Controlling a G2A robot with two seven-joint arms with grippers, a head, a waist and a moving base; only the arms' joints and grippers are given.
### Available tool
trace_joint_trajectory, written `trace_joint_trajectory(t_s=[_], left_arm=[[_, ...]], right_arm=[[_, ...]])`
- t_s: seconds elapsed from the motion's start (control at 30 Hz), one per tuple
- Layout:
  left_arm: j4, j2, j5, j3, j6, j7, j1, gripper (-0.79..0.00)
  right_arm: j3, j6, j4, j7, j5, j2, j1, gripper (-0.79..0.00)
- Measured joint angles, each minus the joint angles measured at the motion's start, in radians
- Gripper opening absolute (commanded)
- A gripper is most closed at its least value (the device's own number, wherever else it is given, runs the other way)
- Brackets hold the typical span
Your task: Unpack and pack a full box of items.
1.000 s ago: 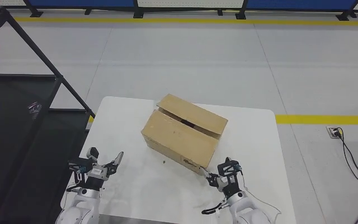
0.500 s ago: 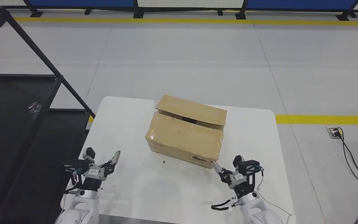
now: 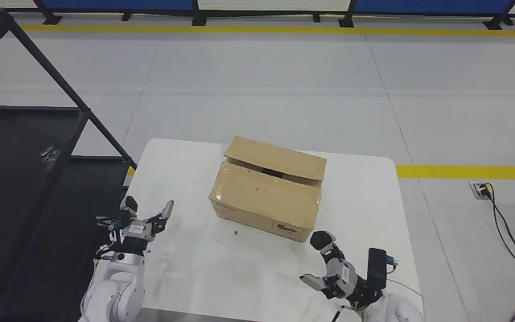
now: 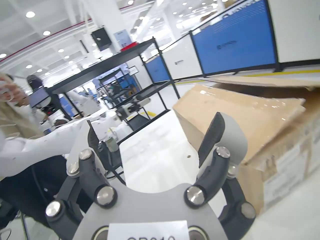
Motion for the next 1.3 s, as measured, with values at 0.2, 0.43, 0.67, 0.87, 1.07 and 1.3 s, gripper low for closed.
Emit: trace_joint_trajectory(t_s=[0.2,0.43,0.67,0.87,1.07,1.3], left_arm=[[0.006,0.001,0.005,-0.002,0.004,-0.034,-0.015,0.0],[0.006,0.001,0.007,-0.002,0.005,-0.034,-0.016,0.0],[0.123,-0.003,0.054,0.056,-0.009,-0.062,-0.129,0.0],[0.324,-0.014,0.102,0.142,-0.056,-0.031,-0.287,0.0],[0.475,-0.031,0.114,0.222,-0.098,0.008,-0.399,0.0],[0.539,-0.048,0.099,0.28,-0.113,0.041,-0.449,0.0]], right_arm=[[0.002,0.006,0.007,0.01,-0.007,0.001,-0.003,0.0],[-0.012,0.018,0.001,0.017,0.018,0.0,0.002,0.0],[-0.038,0.038,0.035,0.061,0.12,-0.002,0.048,0.0],[-0.004,0.037,0.033,0.042,0.14,0.004,0.014,0.0],[0.043,0.029,0.027,-0.021,0.135,0.01,-0.053,0.0],[0.062,0.021,0.029,-0.07,0.114,0.011,-0.089,0.0]])
